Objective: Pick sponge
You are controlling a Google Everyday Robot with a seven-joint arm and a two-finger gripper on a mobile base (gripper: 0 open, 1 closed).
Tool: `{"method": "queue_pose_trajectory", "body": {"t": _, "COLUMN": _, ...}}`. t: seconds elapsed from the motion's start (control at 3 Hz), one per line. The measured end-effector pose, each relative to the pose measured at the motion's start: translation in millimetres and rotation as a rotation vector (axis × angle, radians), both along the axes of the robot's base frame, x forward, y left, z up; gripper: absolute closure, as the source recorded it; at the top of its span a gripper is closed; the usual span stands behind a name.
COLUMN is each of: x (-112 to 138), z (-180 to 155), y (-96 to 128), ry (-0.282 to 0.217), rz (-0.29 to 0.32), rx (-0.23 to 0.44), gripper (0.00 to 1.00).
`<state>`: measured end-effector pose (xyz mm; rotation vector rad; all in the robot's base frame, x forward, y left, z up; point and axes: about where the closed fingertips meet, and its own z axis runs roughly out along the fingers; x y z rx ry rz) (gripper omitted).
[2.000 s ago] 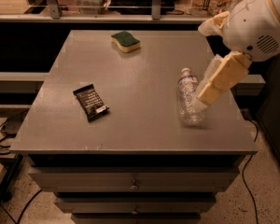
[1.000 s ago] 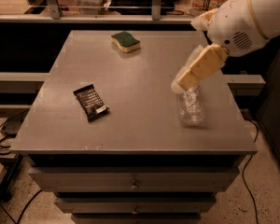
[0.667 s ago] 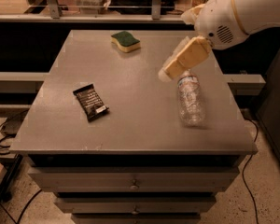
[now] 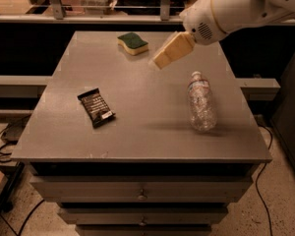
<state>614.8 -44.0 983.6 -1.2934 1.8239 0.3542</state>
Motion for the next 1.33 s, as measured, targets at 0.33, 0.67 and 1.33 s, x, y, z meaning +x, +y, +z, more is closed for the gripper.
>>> {"method": "queue_pose_trajectory", "body": {"t": 0.33, "x": 34, "z": -12, "y": 5, "ry": -0.001, "rz": -0.051, "rx": 0.059, "gripper": 0.00}}
{"method": "queue_pose_trajectory", "body": {"t": 0.67, "x": 62, "z": -26, "y": 12, "ry": 0.014, "rz": -0.087, "rx": 0.086, "gripper": 0.00}}
{"method": "queue_pose_trajectory", "body": {"t": 1.33, "x": 109, "z": -47, "y": 32, "ry": 0.056, "rz": -0.125, "rx": 0.182, "gripper": 0.00}}
